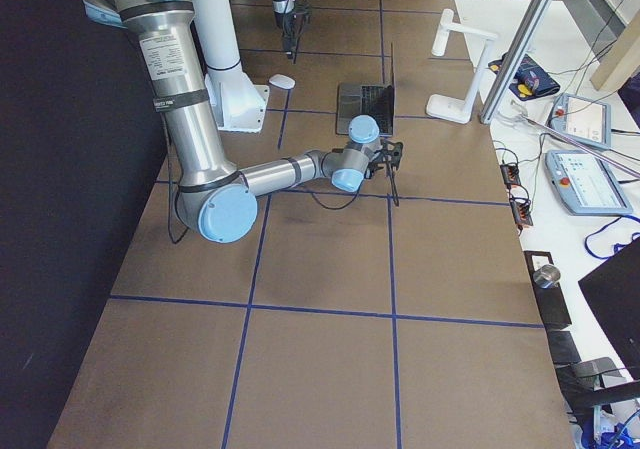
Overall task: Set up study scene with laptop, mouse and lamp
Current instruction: 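Drag the black mouse pad with the right gripper beside the laptop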
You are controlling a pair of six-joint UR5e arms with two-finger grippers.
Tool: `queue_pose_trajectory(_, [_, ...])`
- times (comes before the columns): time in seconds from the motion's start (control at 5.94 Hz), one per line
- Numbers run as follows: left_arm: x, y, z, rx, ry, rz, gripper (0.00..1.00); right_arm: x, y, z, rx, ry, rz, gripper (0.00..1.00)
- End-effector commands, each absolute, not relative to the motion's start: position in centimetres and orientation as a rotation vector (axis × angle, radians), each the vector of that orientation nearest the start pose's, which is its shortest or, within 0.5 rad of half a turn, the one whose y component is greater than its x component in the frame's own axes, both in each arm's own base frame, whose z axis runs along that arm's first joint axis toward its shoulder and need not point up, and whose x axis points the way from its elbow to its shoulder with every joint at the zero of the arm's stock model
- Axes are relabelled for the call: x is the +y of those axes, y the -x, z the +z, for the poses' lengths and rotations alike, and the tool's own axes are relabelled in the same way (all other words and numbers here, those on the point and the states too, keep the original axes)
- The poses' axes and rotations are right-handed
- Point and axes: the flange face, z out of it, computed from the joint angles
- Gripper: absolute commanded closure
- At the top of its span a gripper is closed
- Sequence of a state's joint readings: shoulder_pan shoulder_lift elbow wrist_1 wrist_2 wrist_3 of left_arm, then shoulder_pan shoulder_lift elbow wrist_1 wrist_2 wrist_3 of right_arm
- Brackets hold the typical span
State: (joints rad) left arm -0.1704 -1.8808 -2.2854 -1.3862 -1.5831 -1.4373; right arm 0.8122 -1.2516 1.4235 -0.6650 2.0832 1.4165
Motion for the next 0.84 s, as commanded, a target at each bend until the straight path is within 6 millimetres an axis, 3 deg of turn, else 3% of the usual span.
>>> queue_pose_trajectory(0.0, [-20.7, -44.6, 22.5, 0.831, -0.113, 0.040, 0.00, -54.2, 39.1, 44.8, -1.142, -0.082, 0.315, 1.00])
queue_pose_trajectory(0.17, [-19.8, -45.1, 22.5, 0.829, -0.116, 0.085, 0.00, -54.4, 39.2, 44.8, -1.141, -0.082, 0.314, 1.00])
queue_pose_trajectory(0.34, [-17.7, -46.8, 23.3, 0.807, -0.123, 0.180, 0.00, -54.5, 39.3, 44.6, -1.142, -0.084, 0.312, 0.97])
queue_pose_trajectory(0.5, [-17.5, -47.5, 24.1, 0.782, -0.147, 0.257, 0.00, -54.9, 38.8, 44.7, -1.138, -0.086, 0.320, 0.21])
queue_pose_trajectory(0.67, [-17.5, -48.7, 25.2, 0.745, -0.176, 0.345, 0.00, -55.7, 37.1, 44.5, -1.149, -0.075, 0.326, 0.00])
